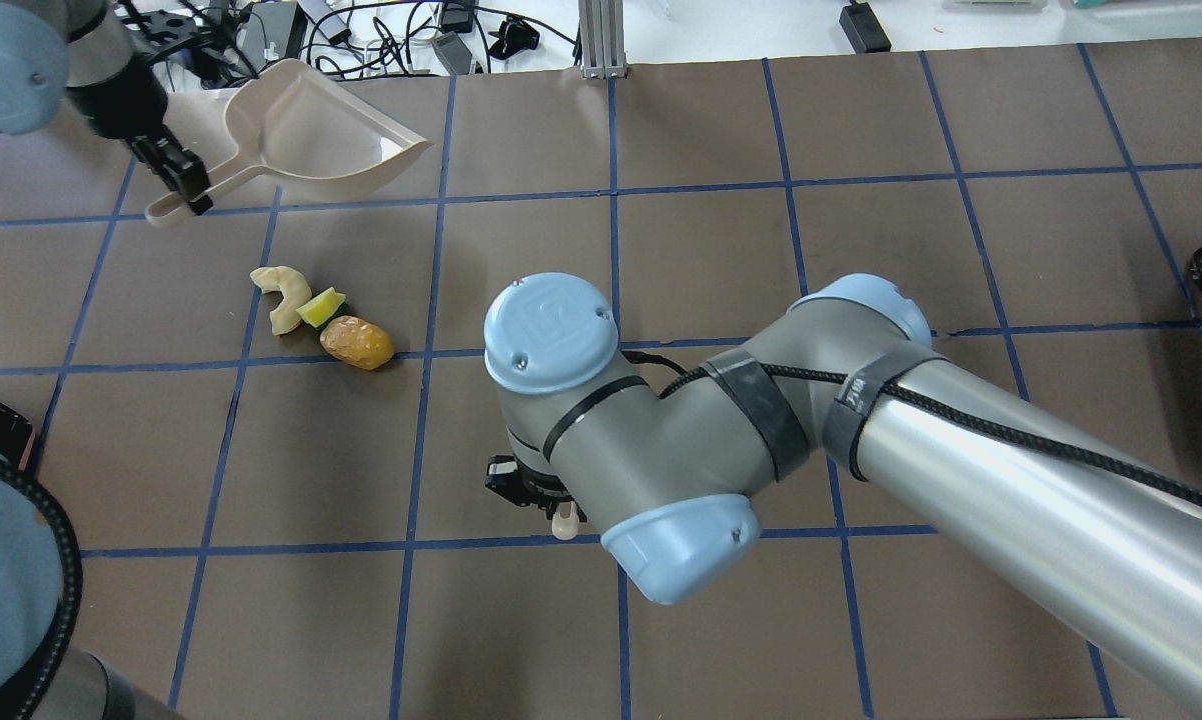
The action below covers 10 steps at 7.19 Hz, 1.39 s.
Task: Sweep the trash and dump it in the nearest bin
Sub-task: 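Set the dustpan beside the trash with the left while the right brings the brush, then sweep the sponge and potato pieces into the held dustpan with the right brush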
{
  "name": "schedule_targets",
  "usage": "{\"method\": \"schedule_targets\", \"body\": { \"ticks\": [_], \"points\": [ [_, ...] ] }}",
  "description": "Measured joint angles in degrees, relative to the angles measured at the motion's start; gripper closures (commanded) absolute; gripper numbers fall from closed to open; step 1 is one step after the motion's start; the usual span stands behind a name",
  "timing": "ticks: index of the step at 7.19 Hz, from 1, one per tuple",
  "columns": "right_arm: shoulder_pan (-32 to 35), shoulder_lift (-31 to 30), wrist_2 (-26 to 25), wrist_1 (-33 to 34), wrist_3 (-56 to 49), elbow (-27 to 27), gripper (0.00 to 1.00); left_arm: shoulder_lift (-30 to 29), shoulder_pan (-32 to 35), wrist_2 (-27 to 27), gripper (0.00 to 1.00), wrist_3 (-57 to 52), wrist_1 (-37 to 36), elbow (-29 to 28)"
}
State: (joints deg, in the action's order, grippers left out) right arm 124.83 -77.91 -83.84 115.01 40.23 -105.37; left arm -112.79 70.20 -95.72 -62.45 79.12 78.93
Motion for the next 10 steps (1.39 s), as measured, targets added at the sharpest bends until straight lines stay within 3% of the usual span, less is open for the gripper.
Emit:
{"method": "schedule_targets", "body": {
  "ticks": [2, 5, 10],
  "points": [
    [0.0, 7.2, -0.2, -1.7, 0.8, 9.5, 1.00, -0.9, -6.9, -3.9, 1.00, -19.3, -2.5, 0.6],
    [1.8, 18.2, 0.6, -3.7, 6.9, 23.3, 1.00, -3.3, -14.4, -5.2, 1.00, -42.6, -12.8, 3.3],
    [7.9, 25.4, 3.8, -3.7, 36.5, 34.4, 1.00, -8.0, -16.1, -5.3, 1.00, -63.3, -20.4, 3.9]
  ]
}}
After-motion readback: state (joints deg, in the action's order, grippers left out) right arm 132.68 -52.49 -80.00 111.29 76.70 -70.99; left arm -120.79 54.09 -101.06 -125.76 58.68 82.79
